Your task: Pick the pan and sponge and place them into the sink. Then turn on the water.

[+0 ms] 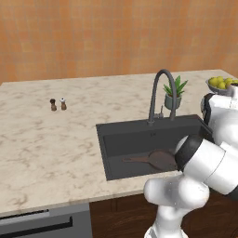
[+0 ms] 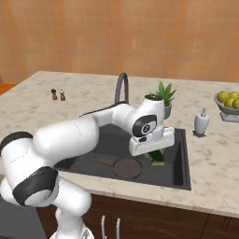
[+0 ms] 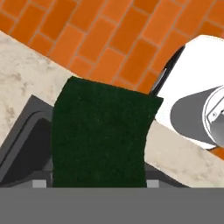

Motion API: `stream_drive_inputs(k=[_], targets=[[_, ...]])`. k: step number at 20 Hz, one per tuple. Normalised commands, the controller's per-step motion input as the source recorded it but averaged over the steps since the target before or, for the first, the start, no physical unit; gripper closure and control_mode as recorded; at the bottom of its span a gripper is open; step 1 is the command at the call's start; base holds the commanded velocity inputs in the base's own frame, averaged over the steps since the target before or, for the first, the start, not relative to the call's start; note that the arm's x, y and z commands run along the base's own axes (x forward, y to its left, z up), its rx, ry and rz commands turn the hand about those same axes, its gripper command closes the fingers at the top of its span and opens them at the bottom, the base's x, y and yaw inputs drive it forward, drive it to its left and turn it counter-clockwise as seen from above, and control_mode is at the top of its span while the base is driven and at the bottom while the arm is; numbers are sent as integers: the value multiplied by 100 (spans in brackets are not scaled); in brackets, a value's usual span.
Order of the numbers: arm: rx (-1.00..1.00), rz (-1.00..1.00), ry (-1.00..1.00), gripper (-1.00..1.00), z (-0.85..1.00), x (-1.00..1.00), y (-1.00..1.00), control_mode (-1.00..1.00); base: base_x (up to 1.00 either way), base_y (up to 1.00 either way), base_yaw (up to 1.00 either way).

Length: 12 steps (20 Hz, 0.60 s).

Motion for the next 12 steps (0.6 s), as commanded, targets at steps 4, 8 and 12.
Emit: stream_drive_inputs(k=[4,8,12], targets=[[-11,53,-1,100,25,-23,86,-100,0,0,0],[-11,49,-5,100,18,-20,89,-100,0,0,0],[-13,34,0,100,22,-5,98,-100,0,0,0]])
